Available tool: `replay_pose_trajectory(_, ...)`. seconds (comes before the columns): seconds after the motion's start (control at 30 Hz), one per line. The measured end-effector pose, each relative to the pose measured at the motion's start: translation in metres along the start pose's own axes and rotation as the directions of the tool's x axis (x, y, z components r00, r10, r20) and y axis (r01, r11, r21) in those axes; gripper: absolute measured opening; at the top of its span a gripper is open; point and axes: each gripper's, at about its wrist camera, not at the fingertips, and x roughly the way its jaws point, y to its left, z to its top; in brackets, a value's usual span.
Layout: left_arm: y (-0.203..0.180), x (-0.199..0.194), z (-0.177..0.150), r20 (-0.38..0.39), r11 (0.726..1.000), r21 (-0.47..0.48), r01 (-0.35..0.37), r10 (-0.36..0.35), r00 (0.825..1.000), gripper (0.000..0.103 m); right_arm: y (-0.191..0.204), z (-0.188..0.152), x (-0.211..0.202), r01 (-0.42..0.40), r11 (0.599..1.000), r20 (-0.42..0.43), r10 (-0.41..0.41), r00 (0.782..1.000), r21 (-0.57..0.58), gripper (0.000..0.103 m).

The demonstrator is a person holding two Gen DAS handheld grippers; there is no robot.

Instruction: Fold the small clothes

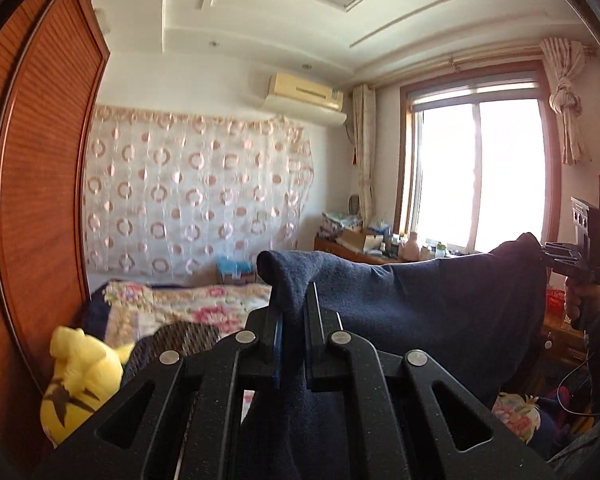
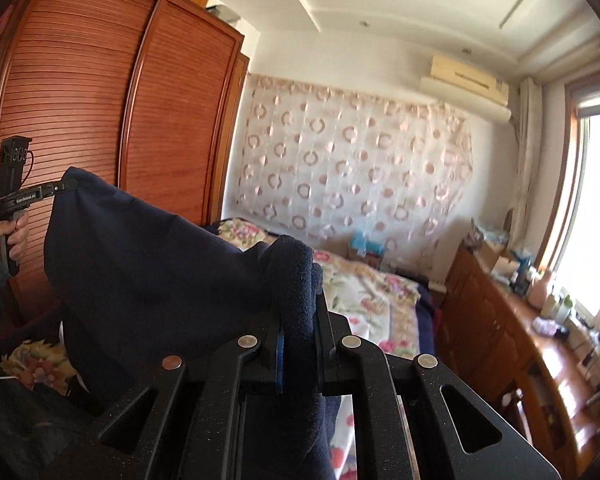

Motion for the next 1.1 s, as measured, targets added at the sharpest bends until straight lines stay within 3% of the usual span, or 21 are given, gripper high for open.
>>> replay_pose_trajectory(0.23, 0.0, -0.025, 0.022, 0.091, 0.999, 0.025, -0.035, 0.032, 0.995, 0.009, 0.001, 0.016, -0.047, 0.043, 0.999, 0.092, -0.041, 0.995, -0.017, 0.01)
replay_pose_trajectory(0.37, 0.004, -0.01, 0.015, 0.076, 0.998, 0.029, -0.057, 0.055, 0.996, 0.009, 0.012, 0.0, -0.036, 0.056, 0.998, 0.088, -0.056, 0.995, 0.002, 0.01)
replay_pose_trajectory(0.5, 0.011, 0.033, 0.003, 0.028, 0.994, 0.03, -0.101, 0.101, 0.995, 0.009, 0.02, -0.009, 0.005, 0.062, 0.998, 0.055, -0.062, 0.997, 0.007, 0.01)
replay_pose_trajectory(0.63, 0.038, 0.114, -0.018, -0.092, 0.988, 0.006, -0.156, 0.156, 0.983, 0.008, 0.002, 0.004, 0.064, 0.066, 0.997, -0.011, -0.065, 0.998, 0.049, 0.01)
replay_pose_trajectory(0.77, 0.062, 0.216, -0.057, -0.229, 0.971, 0.071, -0.228, 0.238, 0.944, 0.011, -0.012, -0.006, 0.162, 0.089, 0.993, -0.133, -0.078, 0.988, 0.074, 0.012)
replay_pose_trajectory(0.83, 0.075, 0.256, -0.081, -0.314, 0.964, 0.08, -0.252, 0.264, 0.912, 0.017, -0.02, -0.023, 0.218, 0.098, 0.992, -0.199, -0.079, 0.977, 0.086, 0.02)
replay_pose_trajectory(0.87, 0.08, 0.27, -0.093, -0.356, 0.965, 0.07, -0.252, 0.26, 0.898, 0.018, -0.024, -0.036, 0.247, 0.104, 0.99, -0.255, -0.077, 0.964, 0.095, 0.029)
replay_pose_trajectory(0.93, 0.088, 0.289, -0.118, -0.417, 0.964, 0.05, -0.262, 0.259, 0.871, 0.018, -0.033, -0.066, 0.298, 0.152, 0.979, -0.369, -0.092, 0.925, 0.139, 0.033)
replay_pose_trajectory(1.03, 0.088, 0.289, -0.139, -0.453, 0.966, 0.04, -0.256, 0.246, 0.857, 0.023, -0.045, -0.111, 0.342, 0.269, 0.946, -0.477, -0.155, 0.865, 0.179, 0.033)
replay_pose_trajectory(1.1, 0.084, 0.278, -0.147, -0.458, 0.968, 0.037, -0.247, 0.236, 0.857, 0.035, -0.048, -0.13, 0.351, 0.268, 0.939, -0.51, -0.124, 0.851, 0.218, 0.033)
